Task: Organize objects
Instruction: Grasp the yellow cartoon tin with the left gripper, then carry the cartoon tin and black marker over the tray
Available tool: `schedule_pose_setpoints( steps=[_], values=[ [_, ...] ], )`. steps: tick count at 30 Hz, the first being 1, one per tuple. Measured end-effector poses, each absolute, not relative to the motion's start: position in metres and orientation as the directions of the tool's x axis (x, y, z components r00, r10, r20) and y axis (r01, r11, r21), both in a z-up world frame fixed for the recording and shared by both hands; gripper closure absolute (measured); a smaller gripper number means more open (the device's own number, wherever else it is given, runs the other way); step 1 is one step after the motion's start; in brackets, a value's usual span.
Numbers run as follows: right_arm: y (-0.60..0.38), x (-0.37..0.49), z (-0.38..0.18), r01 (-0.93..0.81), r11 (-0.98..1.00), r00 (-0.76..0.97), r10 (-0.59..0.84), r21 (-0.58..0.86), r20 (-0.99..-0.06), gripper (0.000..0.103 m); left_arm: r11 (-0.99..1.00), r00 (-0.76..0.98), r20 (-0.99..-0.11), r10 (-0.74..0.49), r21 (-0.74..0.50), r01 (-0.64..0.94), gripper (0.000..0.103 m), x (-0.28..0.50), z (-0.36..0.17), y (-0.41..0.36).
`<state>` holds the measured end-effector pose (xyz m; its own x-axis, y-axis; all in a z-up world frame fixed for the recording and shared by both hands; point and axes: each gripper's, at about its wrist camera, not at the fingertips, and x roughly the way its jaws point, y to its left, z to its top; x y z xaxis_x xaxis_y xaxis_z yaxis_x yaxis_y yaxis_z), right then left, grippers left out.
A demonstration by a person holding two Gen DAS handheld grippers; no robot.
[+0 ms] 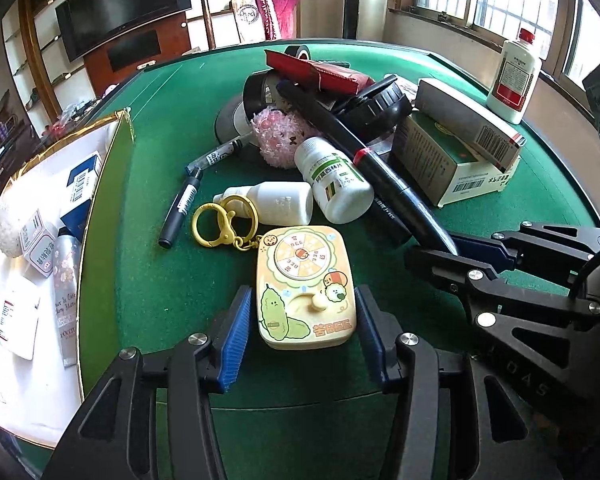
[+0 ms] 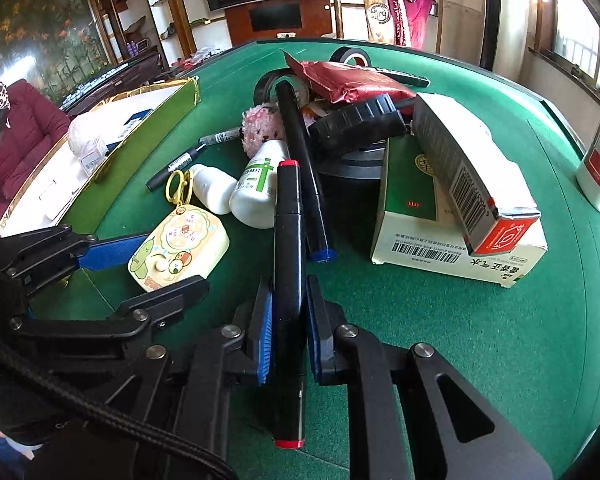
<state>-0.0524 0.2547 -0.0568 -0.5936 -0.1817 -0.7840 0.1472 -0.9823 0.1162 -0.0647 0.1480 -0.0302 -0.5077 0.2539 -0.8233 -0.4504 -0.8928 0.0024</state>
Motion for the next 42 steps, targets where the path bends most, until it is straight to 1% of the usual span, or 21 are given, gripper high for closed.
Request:
schedule_pose_setpoints(
  steps=[6,9,11,12,13,16,18,22,32,39,42],
  values=[
    [0.259,-0.051,-0.057,0.132,-0.982,-0.608,-0.188,0.135,-0.771,0.091,-0.898,-0.509,-0.823,0.252,-0.003,-0.44,0.059,-0.066,-0.03,0.148],
    [0.264,-0.055,-0.057,0.12,-0.976,-0.598,-0.216,0.18,-0.772,0.09,-0.901,-0.512,-0.823,0.245,0.002,-0.434,0.059,-0.066,-0.03,0.15],
    [0.264,-0.055,-0.056,0.121,-0.977,-0.594,-0.215,0.178,-0.775,0.09,-0.9,-0.514,-0.823,0.243,0.006,-0.435,0.059,-0.066,-0.03,0.151],
    [0.264,-0.055,-0.055,0.117,-0.978,-0.591,-0.21,0.175,-0.779,0.091,-0.901,-0.514,-0.822,0.244,0.004,-0.434,0.062,-0.066,-0.03,0.151],
    [0.264,-0.053,-0.054,0.115,-0.977,-0.591,-0.213,0.18,-0.778,0.091,-0.9,-0.515,-0.821,0.246,0.004,-0.435,0.062,-0.066,-0.03,0.152],
    [0.263,-0.05,-0.05,0.119,-0.975,-0.601,-0.222,0.188,-0.768,0.091,-0.896,-0.502,-0.816,0.288,-0.044,-0.443,0.063,-0.066,-0.029,0.147],
    [0.264,-0.048,-0.045,0.122,-0.973,-0.617,-0.228,0.195,-0.753,0.091,-0.892,-0.502,-0.812,0.297,-0.047,-0.451,0.063,-0.063,-0.028,0.147],
    [0.272,-0.046,-0.039,0.109,-0.965,-0.642,-0.253,0.24,-0.724,0.091,-0.885,-0.517,-0.795,0.317,-0.052,-0.462,0.063,-0.054,-0.023,0.147],
    [0.272,-0.041,-0.029,0.119,-0.96,-0.667,-0.267,0.254,-0.696,0.091,-0.887,-0.574,-0.749,0.331,-0.04,-0.459,0.063,-0.042,-0.003,0.142],
    [0.269,-0.039,-0.025,0.132,-0.956,-0.67,-0.282,0.263,-0.687,0.091,-0.902,-0.608,-0.72,0.336,-0.06,-0.427,0.063,-0.035,0.01,0.124],
    [0.266,-0.04,-0.019,0.141,-0.951,-0.677,-0.296,0.276,-0.673,0.091,-0.906,-0.63,-0.693,0.35,-0.081,-0.415,0.063,-0.031,0.025,0.113]
  ],
)
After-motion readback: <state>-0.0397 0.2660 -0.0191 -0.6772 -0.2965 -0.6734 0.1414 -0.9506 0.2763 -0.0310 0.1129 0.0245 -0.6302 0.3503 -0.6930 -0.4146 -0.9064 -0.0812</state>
